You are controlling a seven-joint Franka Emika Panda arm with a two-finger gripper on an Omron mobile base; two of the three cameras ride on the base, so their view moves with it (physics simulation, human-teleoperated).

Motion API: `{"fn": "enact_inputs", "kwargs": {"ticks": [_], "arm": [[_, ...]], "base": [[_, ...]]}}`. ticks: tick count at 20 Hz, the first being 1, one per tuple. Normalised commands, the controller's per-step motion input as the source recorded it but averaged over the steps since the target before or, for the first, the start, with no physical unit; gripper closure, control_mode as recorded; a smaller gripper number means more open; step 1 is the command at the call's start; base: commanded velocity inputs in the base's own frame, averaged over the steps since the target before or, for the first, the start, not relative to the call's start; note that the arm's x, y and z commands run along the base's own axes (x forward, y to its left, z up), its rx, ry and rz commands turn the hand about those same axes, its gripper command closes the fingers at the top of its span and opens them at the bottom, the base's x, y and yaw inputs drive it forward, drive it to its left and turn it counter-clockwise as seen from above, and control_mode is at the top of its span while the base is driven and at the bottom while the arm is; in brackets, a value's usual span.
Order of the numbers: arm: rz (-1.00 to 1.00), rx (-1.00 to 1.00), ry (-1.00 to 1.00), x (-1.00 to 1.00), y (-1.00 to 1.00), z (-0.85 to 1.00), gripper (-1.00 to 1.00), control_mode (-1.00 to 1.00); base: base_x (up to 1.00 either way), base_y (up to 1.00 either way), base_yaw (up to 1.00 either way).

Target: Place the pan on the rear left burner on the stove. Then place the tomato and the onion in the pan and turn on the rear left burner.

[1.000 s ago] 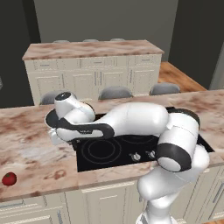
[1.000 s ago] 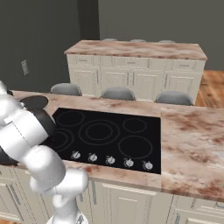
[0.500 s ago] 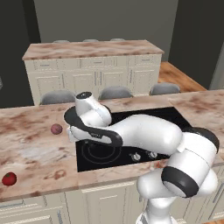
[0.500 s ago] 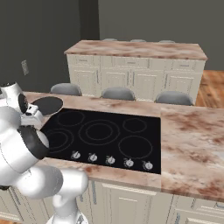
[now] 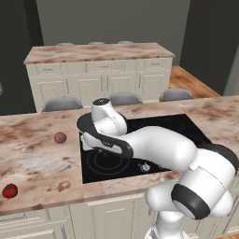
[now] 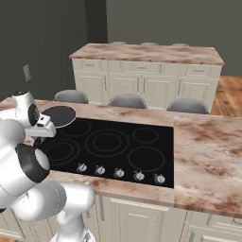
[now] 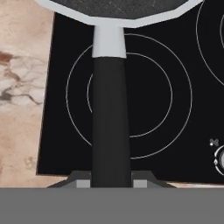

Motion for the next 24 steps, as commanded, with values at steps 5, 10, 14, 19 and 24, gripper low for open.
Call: {"fn": "enact_inputs", "kwargs": {"ticks": [5, 10, 14, 19, 24], "arm": [[-0.05, 0.00, 0.10, 0.17, -0.08, 0.00, 1.00, -1.00], [-0.09, 0.00, 0.10, 0.20, 0.00, -0.12, 1.00, -1.00], [-0.07, 0.00, 0.08, 0.24, -0.01, -0.15, 1.00, -1.00], [-0.06, 0.00, 0.05, 0.31, -0.05, -0.17, 1.00, -1.00], [-0.03, 0.00, 0.02, 0.26, -0.02, -0.22, 1.00, -1.00]], "base": [[0.00, 0.00, 0.00], [0.00, 0.00, 0.00], [0.00, 0.00, 0.00], [0.00, 0.00, 0.00], [0.00, 0.00, 0.00]]}}
